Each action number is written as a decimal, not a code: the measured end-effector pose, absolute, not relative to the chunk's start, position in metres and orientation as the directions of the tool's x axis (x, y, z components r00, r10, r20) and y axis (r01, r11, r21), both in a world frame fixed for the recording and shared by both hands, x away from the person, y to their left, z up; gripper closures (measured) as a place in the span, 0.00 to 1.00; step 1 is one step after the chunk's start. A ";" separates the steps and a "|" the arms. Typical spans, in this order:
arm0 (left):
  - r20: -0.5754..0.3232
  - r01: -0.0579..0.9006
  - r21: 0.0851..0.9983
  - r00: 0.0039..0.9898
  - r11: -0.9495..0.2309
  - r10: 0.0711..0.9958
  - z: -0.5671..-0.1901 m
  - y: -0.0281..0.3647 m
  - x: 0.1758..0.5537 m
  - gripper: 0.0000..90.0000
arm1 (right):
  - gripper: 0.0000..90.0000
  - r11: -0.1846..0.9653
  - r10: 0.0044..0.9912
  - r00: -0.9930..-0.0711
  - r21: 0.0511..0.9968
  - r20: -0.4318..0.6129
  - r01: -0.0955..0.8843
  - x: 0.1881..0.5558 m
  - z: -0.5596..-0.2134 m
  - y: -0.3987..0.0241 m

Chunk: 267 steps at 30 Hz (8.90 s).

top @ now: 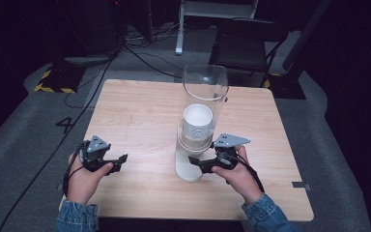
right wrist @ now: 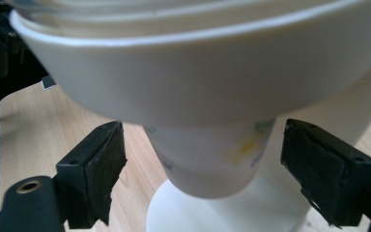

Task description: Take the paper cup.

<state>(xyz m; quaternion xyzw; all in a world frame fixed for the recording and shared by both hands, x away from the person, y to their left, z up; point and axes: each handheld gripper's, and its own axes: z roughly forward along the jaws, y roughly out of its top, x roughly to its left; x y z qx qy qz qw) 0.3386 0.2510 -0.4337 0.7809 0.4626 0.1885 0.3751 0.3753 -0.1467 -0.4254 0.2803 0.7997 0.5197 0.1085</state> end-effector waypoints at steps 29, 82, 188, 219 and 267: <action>-0.045 0.580 0.758 0.502 -0.297 0.864 -0.435 0.250 0.339 0.27 | 0.37 0.245 0.601 -0.797 0.937 0.054 0.249 0.377 -0.440 -0.133; -0.039 0.581 0.753 0.507 -0.308 0.861 -0.436 0.249 0.339 0.27 | 0.38 0.249 0.597 -0.800 0.933 0.063 0.260 0.380 -0.462 -0.131; -0.042 0.596 0.721 0.548 -0.355 0.835 -0.443 0.233 0.354 0.24 | 0.37 0.178 0.837 -0.540 0.892 0.084 0.415 0.403 -0.442 -0.265; -0.017 0.627 0.672 0.545 -0.394 0.838 -0.452 0.246 0.333 0.22 | 0.36 0.160 0.910 -0.408 0.848 0.072 0.506 0.450 -0.477 -0.302; -0.024 0.617 0.672 0.571 -0.410 0.820 -0.452 0.237 0.343 0.22 | 0.19 0.234 0.918 -0.396 0.763 0.032 0.602 0.446 -0.496 -0.310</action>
